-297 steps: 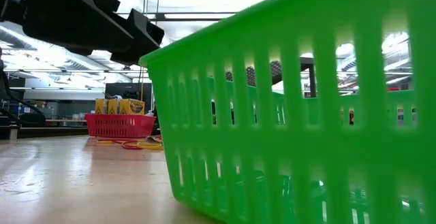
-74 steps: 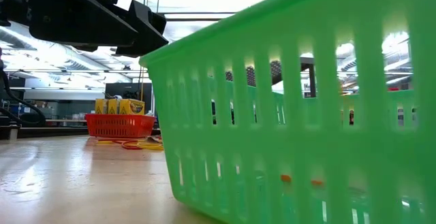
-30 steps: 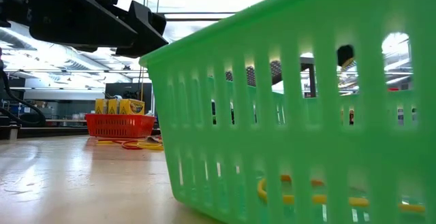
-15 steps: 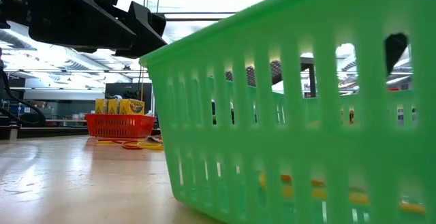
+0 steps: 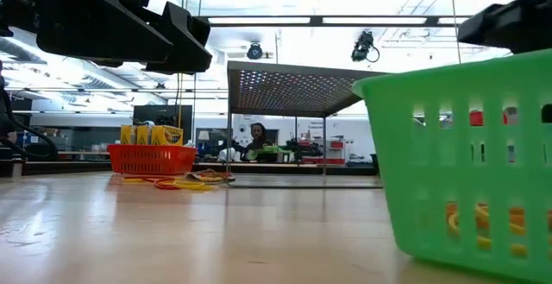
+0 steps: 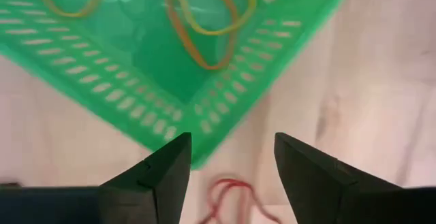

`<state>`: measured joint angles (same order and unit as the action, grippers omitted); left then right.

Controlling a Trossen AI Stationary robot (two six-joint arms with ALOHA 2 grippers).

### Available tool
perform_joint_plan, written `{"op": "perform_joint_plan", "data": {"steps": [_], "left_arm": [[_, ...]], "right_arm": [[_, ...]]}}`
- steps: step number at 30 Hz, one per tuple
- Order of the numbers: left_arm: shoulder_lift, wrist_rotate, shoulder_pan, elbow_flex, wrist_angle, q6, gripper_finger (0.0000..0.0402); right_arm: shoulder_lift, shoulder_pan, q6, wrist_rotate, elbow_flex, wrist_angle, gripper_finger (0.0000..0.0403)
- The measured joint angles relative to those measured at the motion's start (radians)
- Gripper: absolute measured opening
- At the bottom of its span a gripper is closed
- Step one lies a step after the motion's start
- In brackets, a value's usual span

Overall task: Pick & Place Office Desk Supplies
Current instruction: Put the red rubber band into the green basket

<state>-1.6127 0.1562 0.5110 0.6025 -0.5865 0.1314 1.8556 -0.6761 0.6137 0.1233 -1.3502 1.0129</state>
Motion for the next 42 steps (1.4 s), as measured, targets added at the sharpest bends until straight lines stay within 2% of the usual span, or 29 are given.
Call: {"op": "perform_joint_plan", "data": {"steps": [5, 10, 13, 17, 25, 34, 38, 40, 42], "left_arm": [[0.000, 0.000, 0.000, 0.000, 0.000, 0.000, 0.0179], [0.000, 0.000, 0.000, 0.000, -0.001, -0.001, 0.0179], [0.000, 0.000, 0.000, 0.000, 0.000, -0.001, 0.0179], [0.000, 0.000, 0.000, 0.000, 0.000, -0.001, 0.0179], [0.000, 0.000, 0.000, 0.000, 0.000, -0.001, 0.0179], [0.000, 0.000, 0.000, 0.000, -0.001, -0.002, 0.0179], [0.000, 0.000, 0.000, 0.000, -0.001, -0.001, 0.0179], [0.000, 0.000, 0.000, 0.000, -0.002, -0.001, 0.0179], [0.000, 0.000, 0.000, 0.000, -0.001, -0.001, 0.0179]], "right_arm": [[-0.026, -0.005, 0.005, 0.027, -0.020, -0.053, 0.0217], [-0.031, -0.013, 0.075, 0.032, -0.088, 0.086, 0.0217], [-0.032, -0.033, 0.134, 0.022, -0.084, 0.147, 0.0217], [-0.032, -0.067, 0.203, -0.019, -0.023, 0.148, 0.0217], [-0.031, -0.122, 0.295, -0.073, 0.146, -0.032, 0.0217], [-0.038, -0.140, 0.350, -0.122, 0.318, -0.145, 0.0215], [-0.039, -0.140, 0.353, -0.125, 0.351, -0.183, 0.0185], [-0.039, -0.140, 0.351, -0.125, 0.354, -0.192, 0.0150], [-0.039, -0.139, 0.350, -0.127, 0.354, -0.199, 0.0097]]}}
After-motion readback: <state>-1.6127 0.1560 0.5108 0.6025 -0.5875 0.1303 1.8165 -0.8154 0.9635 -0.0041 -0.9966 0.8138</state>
